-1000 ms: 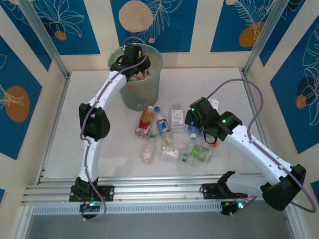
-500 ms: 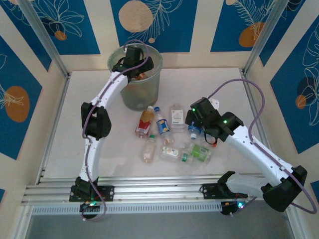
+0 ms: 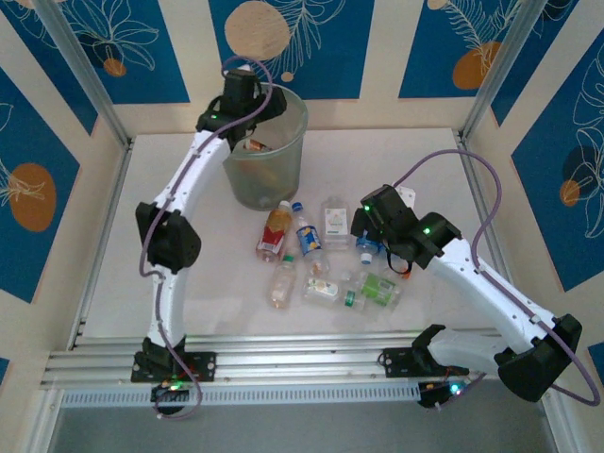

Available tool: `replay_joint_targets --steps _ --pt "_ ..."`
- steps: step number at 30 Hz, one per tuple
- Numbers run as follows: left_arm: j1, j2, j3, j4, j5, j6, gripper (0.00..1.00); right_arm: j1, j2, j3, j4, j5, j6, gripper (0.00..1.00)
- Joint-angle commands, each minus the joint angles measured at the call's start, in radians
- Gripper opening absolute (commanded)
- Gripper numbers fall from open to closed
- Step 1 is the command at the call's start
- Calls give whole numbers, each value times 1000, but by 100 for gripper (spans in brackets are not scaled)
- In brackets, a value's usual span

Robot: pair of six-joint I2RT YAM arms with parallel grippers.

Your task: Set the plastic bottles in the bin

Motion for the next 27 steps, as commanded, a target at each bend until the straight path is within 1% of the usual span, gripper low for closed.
replay_joint_targets --steps 1,7,10,13,17,22,27 --pt "-2 -128 3 -5 26 56 89 9 -23 -14 16 20 4 99" --pt "-2 -252 -12 -75 82 138 89 9 -22 -26 32 16 3 99" --pt "-4 -345 -97 -84 132 183 91 9 -20 -34 40 17 4 99" --pt "-11 -474 -269 -56 173 231 93 9 -15 -37 44 20 4 99" --pt "-26 -686 -575 28 182 269 93 7 -4 -32 45 30 0 99" --pt "-49 -910 -886 64 109 258 92 4 17 -19 41 42 4 99" --pt "-121 -1067 -1139 72 61 229 91 4 36 -5 27 50 7 99"
